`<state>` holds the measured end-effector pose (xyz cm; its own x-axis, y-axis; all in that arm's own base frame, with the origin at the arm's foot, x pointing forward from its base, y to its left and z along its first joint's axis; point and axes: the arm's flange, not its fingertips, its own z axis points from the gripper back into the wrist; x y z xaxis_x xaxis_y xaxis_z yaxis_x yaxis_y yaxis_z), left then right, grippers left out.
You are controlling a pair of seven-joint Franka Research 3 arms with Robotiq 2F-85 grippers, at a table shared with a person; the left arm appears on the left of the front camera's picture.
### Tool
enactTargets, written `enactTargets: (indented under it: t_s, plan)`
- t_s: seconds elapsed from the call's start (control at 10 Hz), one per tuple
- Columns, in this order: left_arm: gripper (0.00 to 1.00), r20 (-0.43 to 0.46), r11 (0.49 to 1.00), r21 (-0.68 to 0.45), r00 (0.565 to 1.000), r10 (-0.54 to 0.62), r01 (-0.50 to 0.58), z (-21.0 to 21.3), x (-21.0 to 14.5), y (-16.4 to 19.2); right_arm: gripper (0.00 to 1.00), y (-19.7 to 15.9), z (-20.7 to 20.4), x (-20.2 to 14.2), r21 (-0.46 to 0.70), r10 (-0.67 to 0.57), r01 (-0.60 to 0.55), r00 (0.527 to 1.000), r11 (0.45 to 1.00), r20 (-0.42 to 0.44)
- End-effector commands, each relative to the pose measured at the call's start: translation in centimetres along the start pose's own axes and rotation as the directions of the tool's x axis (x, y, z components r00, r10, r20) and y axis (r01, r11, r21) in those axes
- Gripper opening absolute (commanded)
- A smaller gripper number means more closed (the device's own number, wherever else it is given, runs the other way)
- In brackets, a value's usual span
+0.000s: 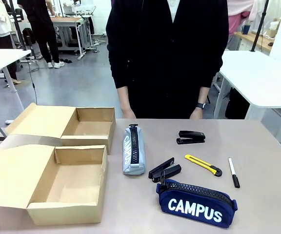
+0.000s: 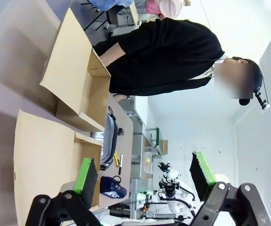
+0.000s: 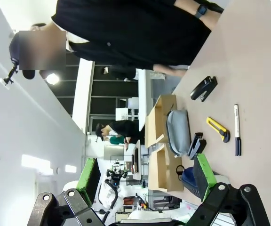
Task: Place items inside the box.
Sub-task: Pick up a Pencil pouch or Stapler and place it inside the Mailer Box closest to the robot.
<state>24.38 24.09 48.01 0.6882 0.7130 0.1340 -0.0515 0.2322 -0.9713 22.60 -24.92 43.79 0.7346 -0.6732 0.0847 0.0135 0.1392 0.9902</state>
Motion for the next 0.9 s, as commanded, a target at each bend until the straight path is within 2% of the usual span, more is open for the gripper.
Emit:
enactTargets:
  t_s: [0.0,0.2,0.3,0.4,0.5,0.6,0.7,0.8]
  plan:
    - [1.00,0.016,0.999,-0.028,1.000,-0.018,0.019,-0.1,0.3,0.2,1.00,0.3,0.0,0.1,0.017,0.037,-0.038,0.999,0.999,0.018]
    - [1.00,0.016,0.999,-0.028,1.000,-0.018,0.019,-0.1,0.3,0.2,1.00,0.1,0.1,-0.1,-0.002,0.003,-0.003,1.000,1.000,0.003]
    - [1.00,0.016,0.999,-0.028,1.000,-0.018,0.019,-0.1,0.3,0.2,1.00,1.7,-3.2,-0.8,-0.122,0.207,-0.231,0.961,0.965,-0.183]
    - [1.00,0.016,0.999,-0.028,1.000,-0.018,0.019,-0.1,0.3,0.2,1.00,3.7,-7.5,-1.5,-0.242,0.325,-0.408,0.891,0.880,-0.318]
    - [1.00,0.016,0.999,-0.028,1.000,-0.018,0.019,-0.1,0.3,0.2,1.00,5.1,-11.8,-1.8,-0.281,0.414,-0.568,0.789,0.773,-0.454]
    - [1.00,0.016,0.999,-0.028,1.000,-0.018,0.019,-0.1,0.3,0.2,1.00,5.9,-16.6,-2.0,-0.266,0.449,-0.679,0.680,0.684,-0.580]
    - [1.00,0.016,0.999,-0.028,1.000,-0.018,0.019,-0.1,0.3,0.2,1.00,6.3,-20.1,-2.6,-0.240,0.494,-0.754,0.601,0.611,-0.629]
    - [1.00,0.016,0.999,-0.028,1.000,-0.018,0.019,-0.1,0.3,0.2,1.00,6.5,-22.8,-3.4,-0.239,0.493,-0.782,0.565,0.576,-0.662]
